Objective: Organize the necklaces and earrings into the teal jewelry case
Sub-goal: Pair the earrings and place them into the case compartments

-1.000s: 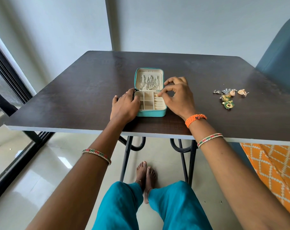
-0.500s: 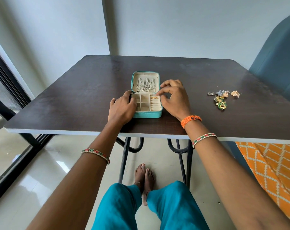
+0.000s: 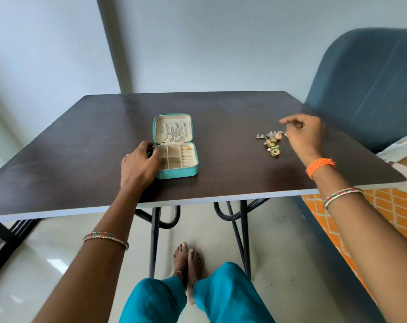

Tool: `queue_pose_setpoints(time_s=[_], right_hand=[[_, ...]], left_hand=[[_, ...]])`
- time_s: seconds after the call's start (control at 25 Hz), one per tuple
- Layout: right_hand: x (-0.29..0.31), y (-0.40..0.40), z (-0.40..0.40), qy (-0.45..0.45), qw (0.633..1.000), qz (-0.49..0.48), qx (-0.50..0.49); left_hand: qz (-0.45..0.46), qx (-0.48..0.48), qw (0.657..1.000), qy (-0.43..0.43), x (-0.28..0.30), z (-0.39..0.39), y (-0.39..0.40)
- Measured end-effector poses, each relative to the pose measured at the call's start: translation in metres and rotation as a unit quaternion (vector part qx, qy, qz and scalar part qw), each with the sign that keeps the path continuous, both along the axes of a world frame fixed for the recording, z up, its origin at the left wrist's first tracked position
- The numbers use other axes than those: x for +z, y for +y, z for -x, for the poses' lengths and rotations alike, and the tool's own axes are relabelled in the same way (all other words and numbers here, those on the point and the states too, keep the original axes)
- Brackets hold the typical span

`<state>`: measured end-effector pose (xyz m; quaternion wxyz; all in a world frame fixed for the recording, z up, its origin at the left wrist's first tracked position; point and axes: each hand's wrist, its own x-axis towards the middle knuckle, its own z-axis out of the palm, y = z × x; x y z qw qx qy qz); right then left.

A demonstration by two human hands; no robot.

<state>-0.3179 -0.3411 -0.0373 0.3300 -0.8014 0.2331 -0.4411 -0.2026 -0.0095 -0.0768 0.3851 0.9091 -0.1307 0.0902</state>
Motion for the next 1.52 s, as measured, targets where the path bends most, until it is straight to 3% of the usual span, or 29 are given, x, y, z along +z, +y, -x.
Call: queue_pose_setpoints(time_s=[0.16, 0.32, 0.44, 0.56, 0.72, 0.88, 1.04, 1.2, 1.28, 1.52], right_hand=[[-0.019, -0.041, 0.004, 0.122, 0.991, -0.002, 0.054], [-0.037, -0.041, -0.004, 0.148, 0.983, 0.079, 0.075], [-0.036, -0.039, -0.014, 0.18, 0.972, 0.125, 0.088], [-0.037, -0.043, -0.02, 0.181, 0.972, 0.126, 0.079], [-0.036, -0.041, -0.017, 0.195, 0.965, 0.132, 0.118], [-0.037, -0.043, -0.012, 0.161, 0.973, 0.099, 0.135], [-0.042, -0.045, -0.006, 0.102, 0.986, -0.011, 0.132], [-0.047, -0.038, -0.003, 0.181, 0.97, 0.014, 0.162], [-0.048, -0.041, -0.002, 0.149, 0.974, -0.02, 0.17], [-0.045, -0.043, 0.003, 0.08, 0.982, -0.061, 0.161]], left_hand=[[0.024, -0.005, 1.0, 0.017, 0.0, -0.006, 0.001], [0.13, -0.022, 0.991, -0.021, -0.001, -0.001, 0.001], [0.183, -0.005, 0.978, -0.101, 0.006, 0.01, 0.001], [0.141, 0.018, 0.961, -0.236, 0.016, 0.034, -0.009], [0.098, -0.102, 0.923, -0.357, 0.036, 0.069, -0.06], [0.004, -0.257, 0.928, -0.27, 0.024, 0.086, -0.136], [-0.079, -0.251, 0.961, -0.083, 0.004, 0.074, -0.197], [-0.148, -0.227, 0.959, -0.086, -0.002, 0.059, -0.221], [-0.118, -0.211, 0.967, -0.086, -0.003, 0.057, -0.22], [0.105, -0.168, 0.98, 0.004, -0.003, 0.052, -0.212]])
